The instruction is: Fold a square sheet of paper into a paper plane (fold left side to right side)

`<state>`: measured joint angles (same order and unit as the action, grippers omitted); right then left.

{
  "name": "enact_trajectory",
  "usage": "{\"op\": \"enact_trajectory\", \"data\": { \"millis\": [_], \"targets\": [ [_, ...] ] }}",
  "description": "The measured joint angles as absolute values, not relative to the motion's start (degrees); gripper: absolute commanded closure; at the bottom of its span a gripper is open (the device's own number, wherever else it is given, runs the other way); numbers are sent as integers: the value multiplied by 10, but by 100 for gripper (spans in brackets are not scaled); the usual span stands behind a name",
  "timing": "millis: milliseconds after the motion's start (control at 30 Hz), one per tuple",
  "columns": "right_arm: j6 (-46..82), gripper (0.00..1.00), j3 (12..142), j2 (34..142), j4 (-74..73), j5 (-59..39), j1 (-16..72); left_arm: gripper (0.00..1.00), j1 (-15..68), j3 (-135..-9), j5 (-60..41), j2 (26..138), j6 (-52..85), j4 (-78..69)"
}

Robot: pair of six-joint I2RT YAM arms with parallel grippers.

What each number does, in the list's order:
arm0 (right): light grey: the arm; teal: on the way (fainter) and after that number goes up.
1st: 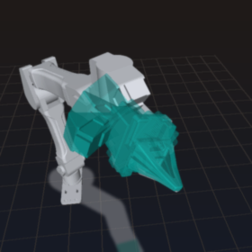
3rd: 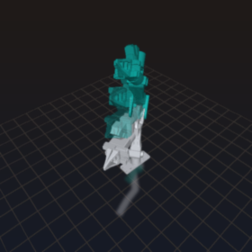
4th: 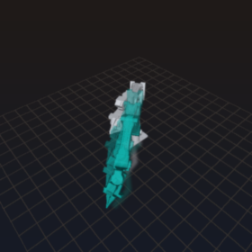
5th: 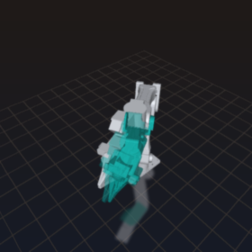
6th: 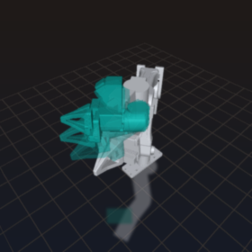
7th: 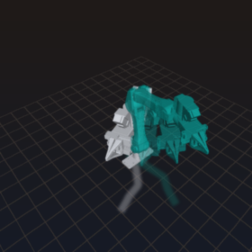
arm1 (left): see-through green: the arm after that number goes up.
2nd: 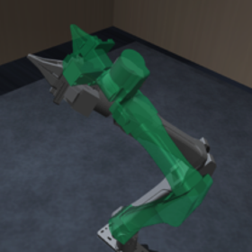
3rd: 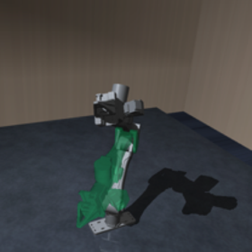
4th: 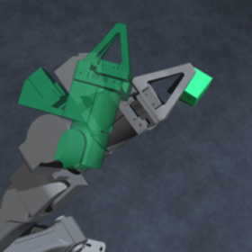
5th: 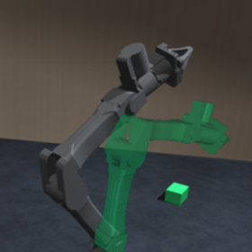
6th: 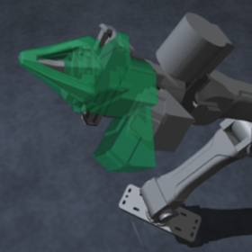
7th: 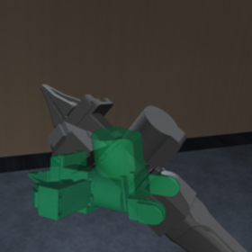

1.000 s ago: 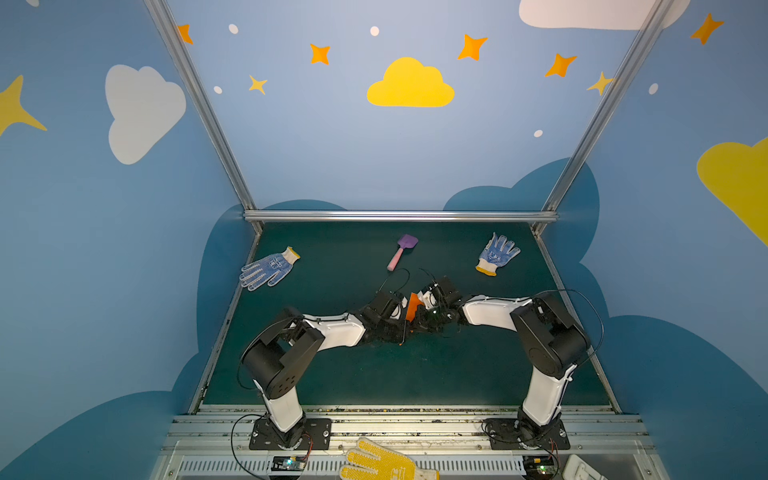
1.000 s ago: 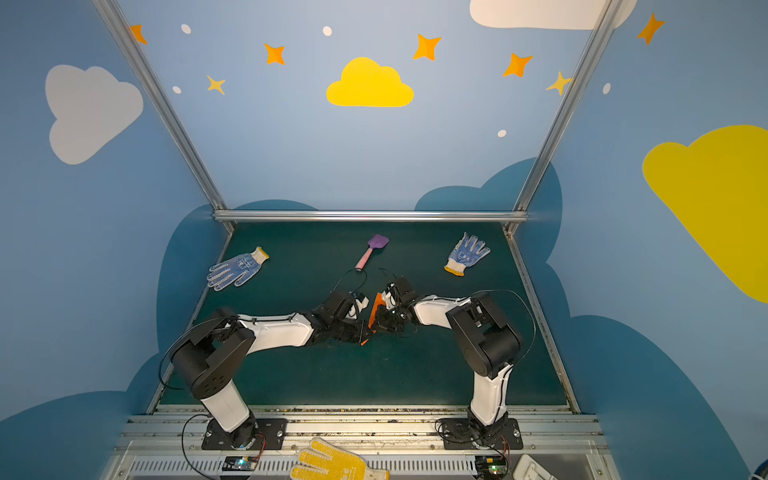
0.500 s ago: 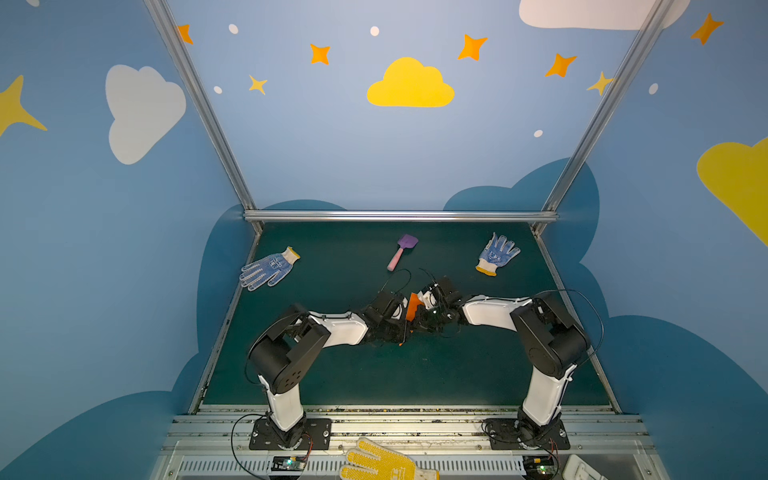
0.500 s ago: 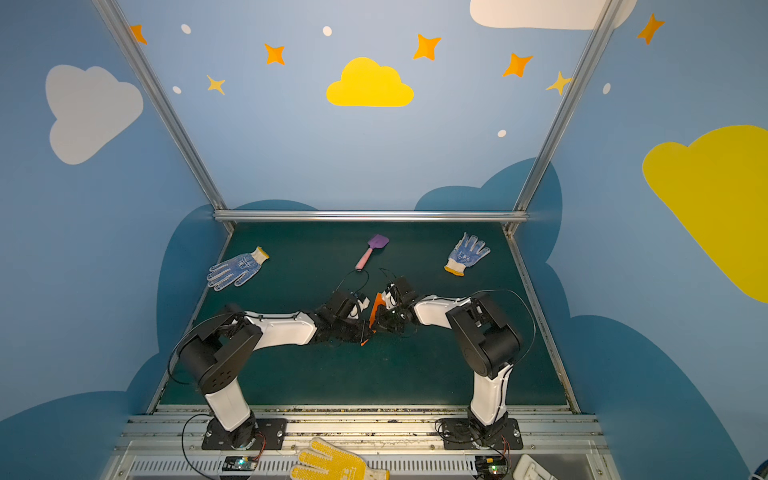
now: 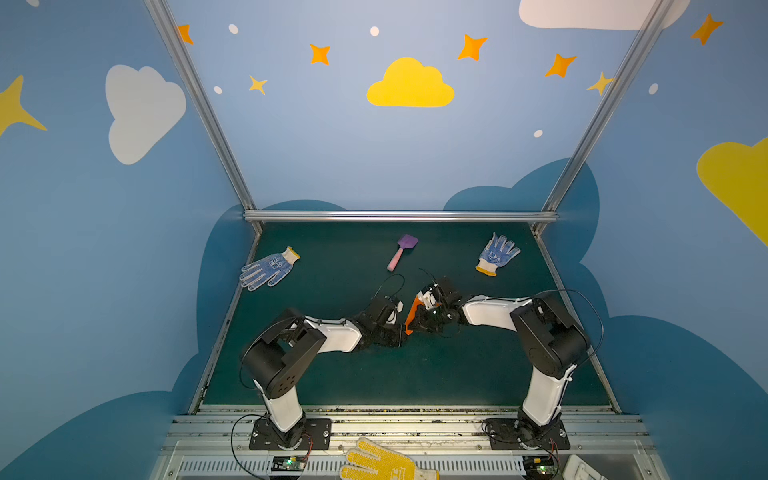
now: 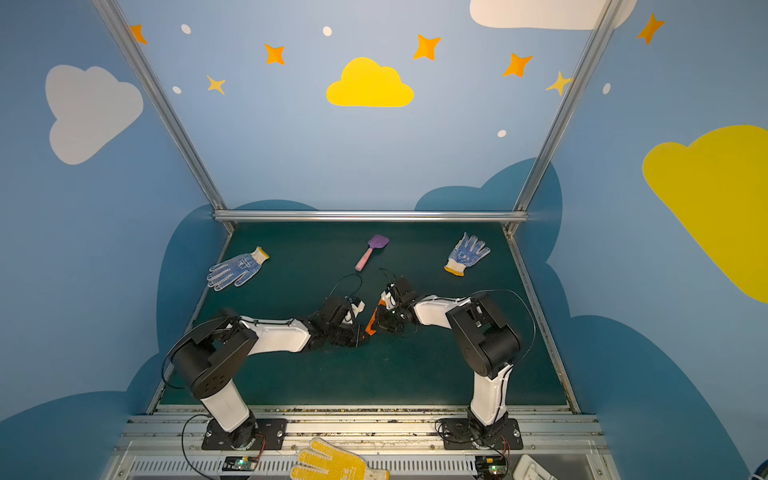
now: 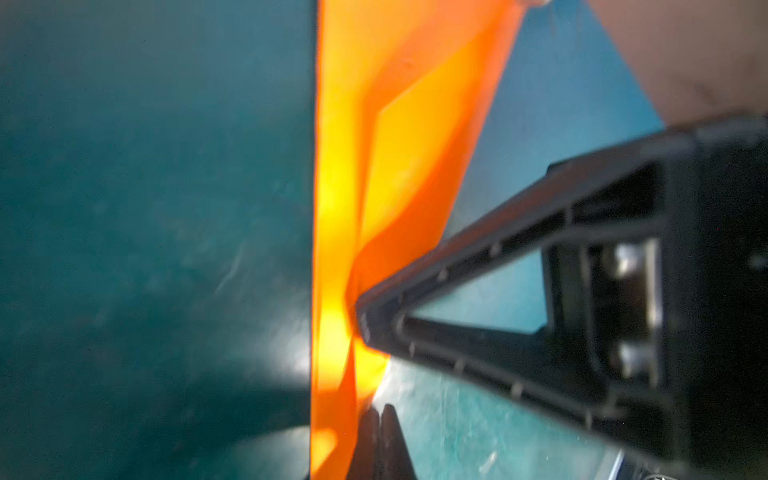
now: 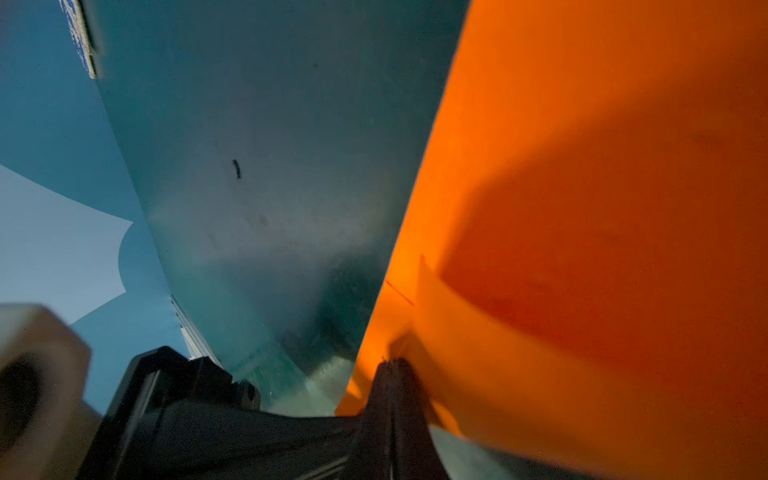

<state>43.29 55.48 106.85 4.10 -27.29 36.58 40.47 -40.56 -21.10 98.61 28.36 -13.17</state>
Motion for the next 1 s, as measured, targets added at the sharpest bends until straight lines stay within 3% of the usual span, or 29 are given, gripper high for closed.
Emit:
{"op": "enact_trajectory", "data": {
  "millis": [500, 1000],
  "targets": [
    [456, 100, 535, 1064, 9, -275, 365, 97, 396, -319, -203, 883, 331, -128],
    [499, 100, 514, 1059, -28, -275, 365, 97, 411, -409, -201, 955, 348, -138]
  ]
}}
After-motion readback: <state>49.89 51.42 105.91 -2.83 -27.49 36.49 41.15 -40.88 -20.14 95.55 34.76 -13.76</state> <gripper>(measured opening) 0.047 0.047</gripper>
